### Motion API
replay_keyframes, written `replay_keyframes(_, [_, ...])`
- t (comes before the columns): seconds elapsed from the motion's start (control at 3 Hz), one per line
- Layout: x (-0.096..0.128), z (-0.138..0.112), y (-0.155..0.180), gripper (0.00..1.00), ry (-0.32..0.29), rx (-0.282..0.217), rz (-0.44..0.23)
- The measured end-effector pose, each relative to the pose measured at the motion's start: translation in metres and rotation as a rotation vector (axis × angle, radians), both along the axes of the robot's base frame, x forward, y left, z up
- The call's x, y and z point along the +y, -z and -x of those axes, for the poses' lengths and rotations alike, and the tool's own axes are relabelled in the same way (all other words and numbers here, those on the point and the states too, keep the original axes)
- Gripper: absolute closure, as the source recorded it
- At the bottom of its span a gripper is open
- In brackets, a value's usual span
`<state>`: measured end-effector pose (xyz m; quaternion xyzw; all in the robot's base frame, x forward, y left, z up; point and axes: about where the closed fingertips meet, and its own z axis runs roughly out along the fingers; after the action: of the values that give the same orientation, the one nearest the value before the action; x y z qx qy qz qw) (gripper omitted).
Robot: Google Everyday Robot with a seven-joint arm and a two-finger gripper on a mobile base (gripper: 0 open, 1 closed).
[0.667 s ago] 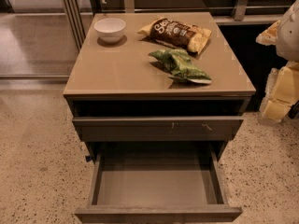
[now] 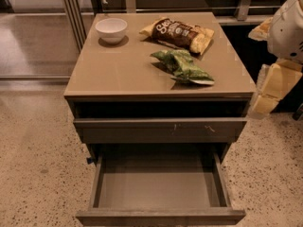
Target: Place green jalapeno chip bag into middle drawer
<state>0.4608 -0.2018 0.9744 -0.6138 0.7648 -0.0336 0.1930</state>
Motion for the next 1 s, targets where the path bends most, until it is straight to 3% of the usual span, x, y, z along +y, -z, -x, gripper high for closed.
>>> replay_keyframes(0.67, [0.078,-0.091,0.016,0.0,-0.064,-0.125,-0.209])
replay_keyframes(1.0, [0.112,-0.128,0.033,0.0,-0.053,-0.173,-0.302])
